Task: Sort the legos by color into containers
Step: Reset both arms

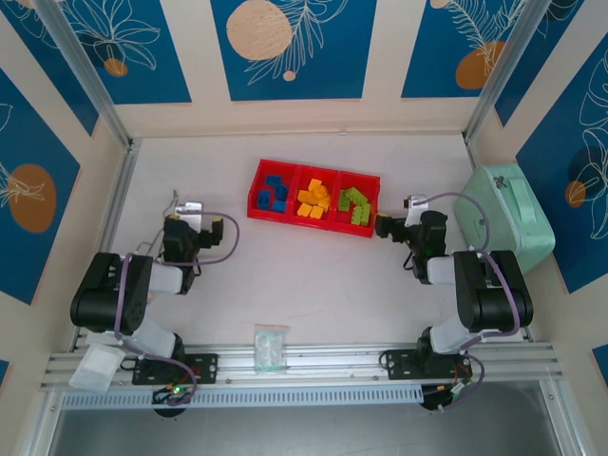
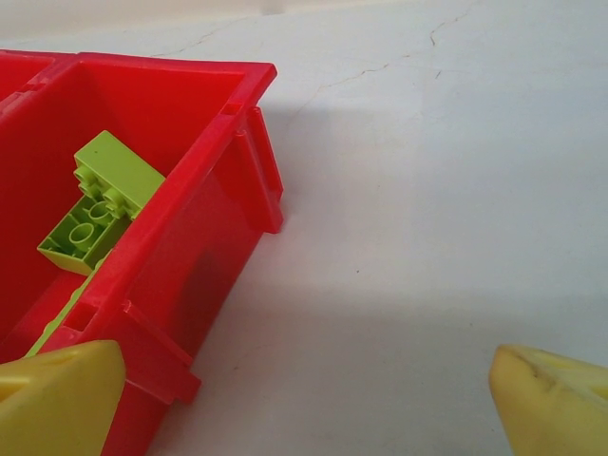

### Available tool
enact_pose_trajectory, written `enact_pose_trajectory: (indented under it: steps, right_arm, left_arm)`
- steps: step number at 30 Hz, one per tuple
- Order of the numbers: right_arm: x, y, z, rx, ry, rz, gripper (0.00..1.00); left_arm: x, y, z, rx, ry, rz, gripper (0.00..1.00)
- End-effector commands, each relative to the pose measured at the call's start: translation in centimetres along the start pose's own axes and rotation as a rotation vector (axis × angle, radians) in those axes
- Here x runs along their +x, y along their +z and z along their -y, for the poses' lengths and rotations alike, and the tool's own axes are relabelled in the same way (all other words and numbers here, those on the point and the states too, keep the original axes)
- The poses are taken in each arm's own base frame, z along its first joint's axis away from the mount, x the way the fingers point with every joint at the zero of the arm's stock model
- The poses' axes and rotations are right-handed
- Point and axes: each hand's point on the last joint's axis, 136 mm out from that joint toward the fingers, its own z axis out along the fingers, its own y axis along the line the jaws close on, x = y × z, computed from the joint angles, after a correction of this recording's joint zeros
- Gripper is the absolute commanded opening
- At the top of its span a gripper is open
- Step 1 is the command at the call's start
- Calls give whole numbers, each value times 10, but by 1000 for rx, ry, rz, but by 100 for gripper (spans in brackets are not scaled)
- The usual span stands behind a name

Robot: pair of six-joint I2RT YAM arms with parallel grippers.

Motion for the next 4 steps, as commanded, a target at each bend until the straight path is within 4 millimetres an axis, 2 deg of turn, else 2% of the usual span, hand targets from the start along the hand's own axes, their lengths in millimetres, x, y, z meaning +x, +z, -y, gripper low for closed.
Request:
enact_pose_trajectory:
  steps: [1,4]
  right_arm:
    - [-17,2,1,4,-2,38,99]
    - [-18,1,1,4,-4,44,99]
  left_arm:
    - [-8,-1,7,61,11,35,99]
    - [-9,-3,13,92,24,50,99]
